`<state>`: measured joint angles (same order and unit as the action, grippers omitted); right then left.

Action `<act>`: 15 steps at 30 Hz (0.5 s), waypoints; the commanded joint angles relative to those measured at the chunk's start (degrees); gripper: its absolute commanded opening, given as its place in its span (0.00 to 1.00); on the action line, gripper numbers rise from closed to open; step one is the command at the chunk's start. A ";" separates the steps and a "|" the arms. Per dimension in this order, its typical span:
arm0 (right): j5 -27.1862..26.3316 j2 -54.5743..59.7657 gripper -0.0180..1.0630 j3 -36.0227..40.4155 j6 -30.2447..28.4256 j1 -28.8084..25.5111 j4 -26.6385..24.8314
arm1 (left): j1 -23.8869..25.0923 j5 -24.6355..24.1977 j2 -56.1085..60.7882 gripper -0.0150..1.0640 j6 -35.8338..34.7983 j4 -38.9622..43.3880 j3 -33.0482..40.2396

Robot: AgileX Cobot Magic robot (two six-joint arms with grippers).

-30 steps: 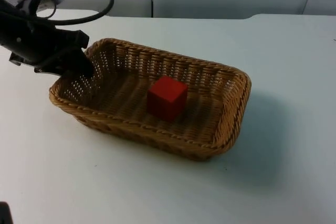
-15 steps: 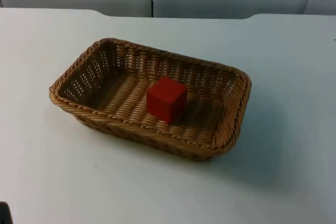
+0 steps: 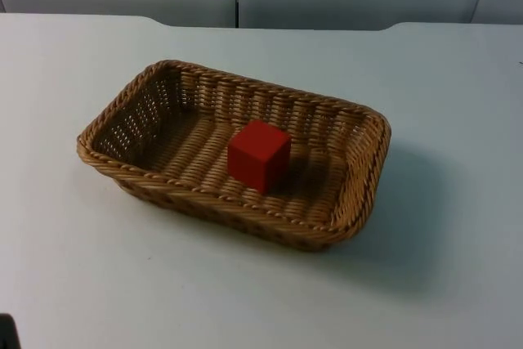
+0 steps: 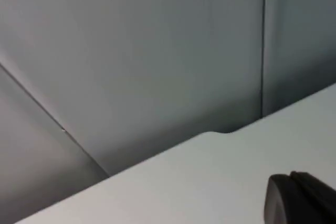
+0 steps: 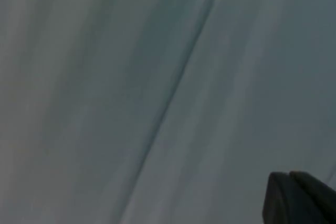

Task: Pick up the basket with the left hand and place the cube into the basket with the right hand.

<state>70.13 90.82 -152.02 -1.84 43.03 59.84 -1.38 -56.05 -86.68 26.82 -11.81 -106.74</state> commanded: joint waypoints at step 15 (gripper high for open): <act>-0.17 -26.57 0.01 52.99 10.33 7.86 28.32 | 0.03 9.95 41.44 0.01 -2.32 6.97 22.01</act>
<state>70.03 67.64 -104.49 5.94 50.73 82.71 -1.38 -49.90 -48.15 25.22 -5.10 -88.51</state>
